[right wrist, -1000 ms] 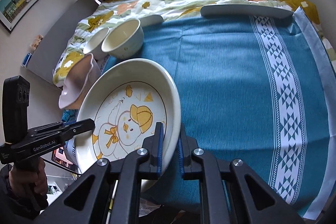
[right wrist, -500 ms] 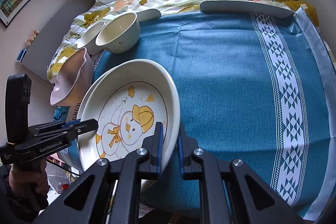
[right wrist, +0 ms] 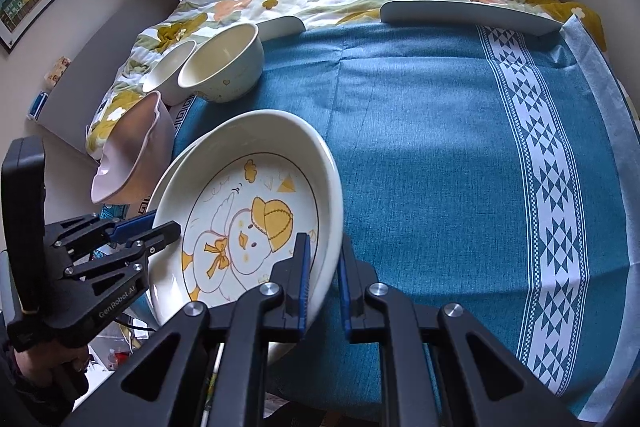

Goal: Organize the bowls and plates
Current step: 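Carry the duck-print plate over the stacked bowl and plate and lower it, then set the duck-print plate on the stack and open the right gripper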

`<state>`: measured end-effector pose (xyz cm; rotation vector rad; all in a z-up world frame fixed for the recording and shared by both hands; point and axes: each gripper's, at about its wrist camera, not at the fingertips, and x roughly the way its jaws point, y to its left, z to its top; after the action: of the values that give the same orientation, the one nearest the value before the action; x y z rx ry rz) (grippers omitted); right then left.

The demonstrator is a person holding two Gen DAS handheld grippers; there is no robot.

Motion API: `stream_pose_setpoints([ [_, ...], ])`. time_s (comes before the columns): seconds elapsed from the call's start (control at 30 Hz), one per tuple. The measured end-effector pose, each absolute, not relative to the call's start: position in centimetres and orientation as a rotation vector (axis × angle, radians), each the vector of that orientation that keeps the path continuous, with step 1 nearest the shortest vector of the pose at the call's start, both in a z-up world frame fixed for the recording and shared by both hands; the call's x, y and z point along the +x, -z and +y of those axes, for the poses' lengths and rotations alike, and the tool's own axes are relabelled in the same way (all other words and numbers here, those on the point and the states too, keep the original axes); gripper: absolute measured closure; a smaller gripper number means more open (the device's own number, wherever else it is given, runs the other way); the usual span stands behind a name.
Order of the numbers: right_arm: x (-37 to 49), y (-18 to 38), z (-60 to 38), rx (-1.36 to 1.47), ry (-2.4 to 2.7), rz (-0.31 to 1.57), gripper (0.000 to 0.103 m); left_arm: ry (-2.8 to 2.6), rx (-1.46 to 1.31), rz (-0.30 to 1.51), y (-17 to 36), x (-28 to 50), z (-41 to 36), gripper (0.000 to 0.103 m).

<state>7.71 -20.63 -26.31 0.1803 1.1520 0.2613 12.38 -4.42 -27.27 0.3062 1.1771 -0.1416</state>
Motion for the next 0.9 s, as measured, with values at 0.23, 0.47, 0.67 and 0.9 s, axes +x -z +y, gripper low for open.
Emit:
stream_pose_setpoints([
  [0.23, 7.4, 26.7, -19.4, 0.139, -0.267, 1.150, 0.091, 0.104, 0.332, 1.167, 27.2, 12.3, -3.7, 0.086],
  [0.47, 7.4, 26.6, -18.9, 0.096, -0.252, 1.137, 0.091, 0.092, 0.350, 1.161, 27.3, 12.2, -3.9, 0.086],
  [0.67, 7.2, 26.8, -18.3, 0.057, -0.240, 1.128, 0.091, 0.068, 0.426, 1.116, 27.0, 11.7, -4.8, 0.086],
  [0.9, 7.2, 26.8, -17.8, 0.016, -0.219, 1.122, 0.091, 0.057, 0.412, 1.117, 27.0, 11.6, -4.4, 0.086],
])
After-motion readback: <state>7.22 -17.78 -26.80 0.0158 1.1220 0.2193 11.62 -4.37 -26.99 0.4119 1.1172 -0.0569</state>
